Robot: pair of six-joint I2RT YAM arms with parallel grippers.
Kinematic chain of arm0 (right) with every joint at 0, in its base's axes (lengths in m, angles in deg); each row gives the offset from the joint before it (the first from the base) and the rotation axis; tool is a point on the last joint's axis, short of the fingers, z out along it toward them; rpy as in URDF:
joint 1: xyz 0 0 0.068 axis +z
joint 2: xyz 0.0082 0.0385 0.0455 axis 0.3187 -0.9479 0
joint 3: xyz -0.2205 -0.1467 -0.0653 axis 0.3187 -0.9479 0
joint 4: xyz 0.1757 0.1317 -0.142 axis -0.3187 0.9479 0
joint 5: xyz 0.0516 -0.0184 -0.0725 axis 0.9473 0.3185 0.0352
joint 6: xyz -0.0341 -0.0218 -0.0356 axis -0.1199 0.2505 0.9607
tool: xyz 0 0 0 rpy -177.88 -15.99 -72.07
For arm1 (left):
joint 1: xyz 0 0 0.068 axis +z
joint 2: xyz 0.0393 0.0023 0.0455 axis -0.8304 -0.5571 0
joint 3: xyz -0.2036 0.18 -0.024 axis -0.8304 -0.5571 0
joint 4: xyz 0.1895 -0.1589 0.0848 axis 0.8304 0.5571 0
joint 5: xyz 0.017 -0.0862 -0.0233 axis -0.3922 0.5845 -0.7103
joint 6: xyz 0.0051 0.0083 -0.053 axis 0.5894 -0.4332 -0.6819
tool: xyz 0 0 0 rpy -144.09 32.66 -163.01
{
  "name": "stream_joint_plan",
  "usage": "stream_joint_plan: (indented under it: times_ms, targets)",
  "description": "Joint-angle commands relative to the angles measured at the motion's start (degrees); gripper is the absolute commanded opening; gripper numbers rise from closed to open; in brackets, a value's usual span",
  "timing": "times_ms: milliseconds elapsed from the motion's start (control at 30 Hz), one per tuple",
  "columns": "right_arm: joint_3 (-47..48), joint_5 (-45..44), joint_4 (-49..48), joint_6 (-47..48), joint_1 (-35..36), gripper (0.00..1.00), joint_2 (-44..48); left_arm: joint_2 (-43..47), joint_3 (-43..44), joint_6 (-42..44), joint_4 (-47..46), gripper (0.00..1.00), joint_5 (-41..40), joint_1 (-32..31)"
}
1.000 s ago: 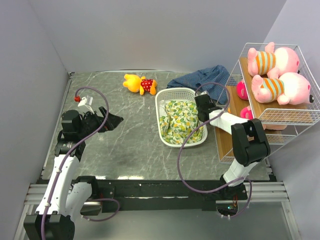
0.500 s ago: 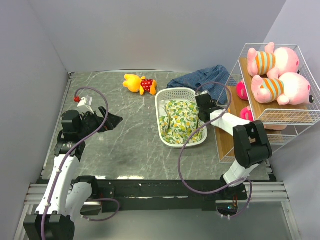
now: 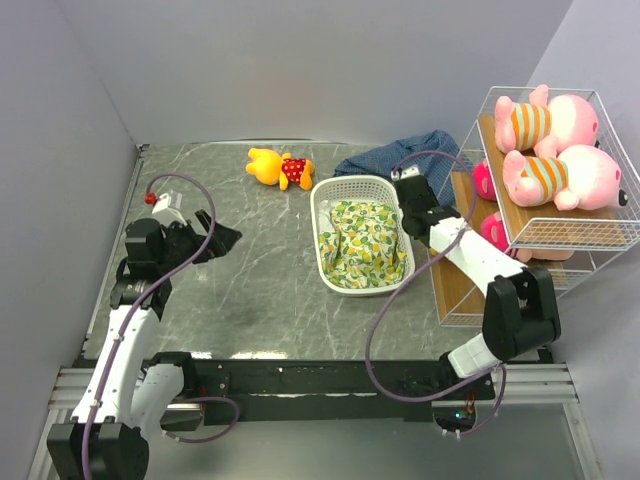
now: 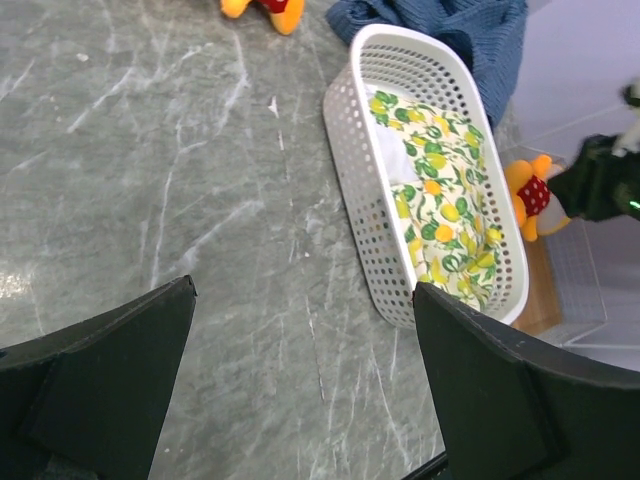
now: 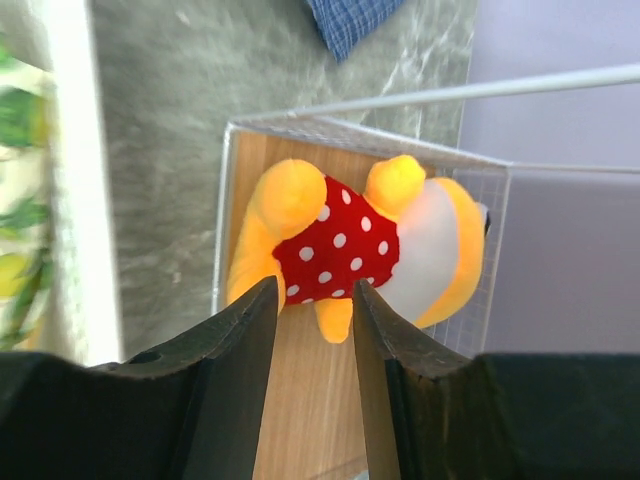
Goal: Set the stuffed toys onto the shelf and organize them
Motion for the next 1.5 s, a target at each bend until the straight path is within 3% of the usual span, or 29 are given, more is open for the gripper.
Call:
stream_joint_plan:
  times_ms: [0,333,433,567,767,1000,1300,1467]
  targets:
    - [5.0,1.0,4.0,-2.4,3.8,0.44,5.8,-2.6,3.7,-2.5,0.5,0.97,-3.8,-0.1]
    - [9.5,3.5,0.8,-9.5,25.5,0.48,15.6,-20.6,15.2,-12.9,-6.8,0.96,-11.1,-1.2]
    - [8.7,10.6,0.2,-10.3,28.2,0.52,20.5,-28.2,19.4,-13.5,-8.9,0.98,-12.6,-1.5]
    - [4.6,18.7,-3.3,-14.7,28.6,0.57,27.2,-37.4,24.4,-12.6,-13.7,0.99,-13.2,-1.7]
    - [-2.0,25.8,-8.2,-17.5,28.6,0.77,36.1,-53.6,36.6,-9.5,-15.7,0.98,-11.0,-2.0]
    - [-3.1,28.1,-11.6,-19.7,28.6,0.78,39.8,-73.9,55.4,-2.1,-12.3,0.99,-10.8,-3.0]
    - [-5.7,29.8,-15.1,-18.3,28.5,0.80,43.2,-93.1,82.9,7.4,-5.7,0.98,-7.2,-5.2]
    - [-5.2,28.9,-15.0,-17.8,28.5,0.80,43.4,-96.4,85.1,7.4,-4.7,0.93,-10.6,-7.1]
